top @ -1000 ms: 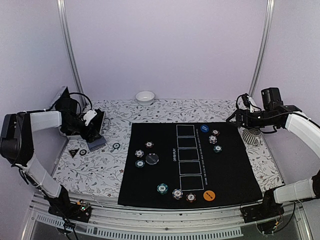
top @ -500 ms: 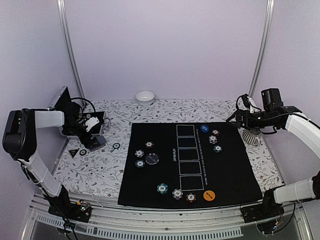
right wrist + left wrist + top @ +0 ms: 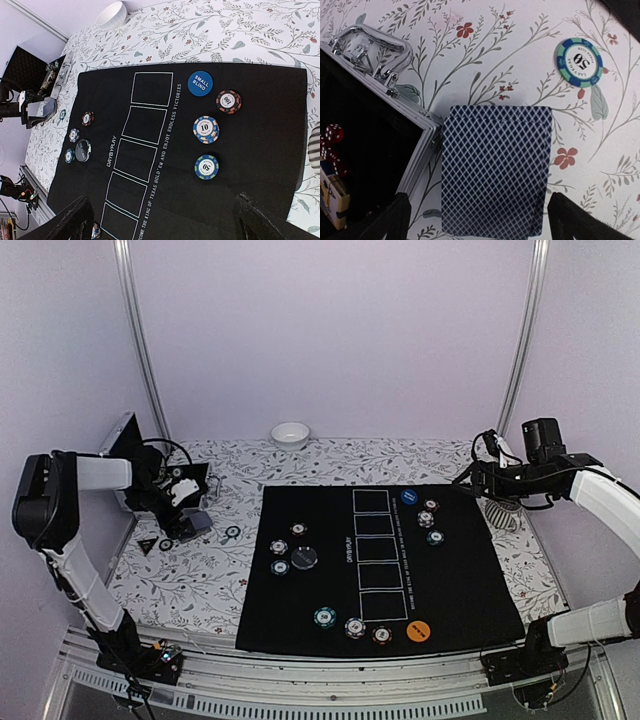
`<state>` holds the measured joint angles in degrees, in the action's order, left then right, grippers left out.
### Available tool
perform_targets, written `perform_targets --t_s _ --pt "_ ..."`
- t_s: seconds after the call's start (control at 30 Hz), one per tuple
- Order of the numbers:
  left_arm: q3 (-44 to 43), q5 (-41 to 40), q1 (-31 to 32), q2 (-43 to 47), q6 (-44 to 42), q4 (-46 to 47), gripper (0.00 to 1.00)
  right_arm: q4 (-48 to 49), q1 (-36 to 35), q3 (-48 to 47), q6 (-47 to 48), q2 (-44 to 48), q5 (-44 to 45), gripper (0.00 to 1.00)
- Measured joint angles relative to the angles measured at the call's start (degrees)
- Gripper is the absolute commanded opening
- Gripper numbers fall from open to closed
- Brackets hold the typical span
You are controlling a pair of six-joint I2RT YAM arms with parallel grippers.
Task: Distribute texas hold em gaming equipment
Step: Pick up the poker card from the center of the board.
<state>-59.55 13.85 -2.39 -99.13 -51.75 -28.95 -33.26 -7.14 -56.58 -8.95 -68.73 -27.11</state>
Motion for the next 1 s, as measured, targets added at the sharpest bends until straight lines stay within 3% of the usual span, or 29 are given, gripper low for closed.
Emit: perform_targets --t_s 0.27,0.87,1.0 --pt "-1.88 0.04 -0.42 -2.60 -1.92 -1.92 0.92 0.11 0.00 0.02 0.00 0.00 -0.02 0.99" --pt "-4.26 1.90 -1.60 -7.23 -3.34 -4.44 0.95 0.22 0.00 0.07 0.00 -0.02 -0.04 0.99" --pt "-4.26 0.74 -1.05 -7.56 -3.32 -4.37 0.91 0.24 0.00 0.07 0.00 -0.02 -0.07 0.99"
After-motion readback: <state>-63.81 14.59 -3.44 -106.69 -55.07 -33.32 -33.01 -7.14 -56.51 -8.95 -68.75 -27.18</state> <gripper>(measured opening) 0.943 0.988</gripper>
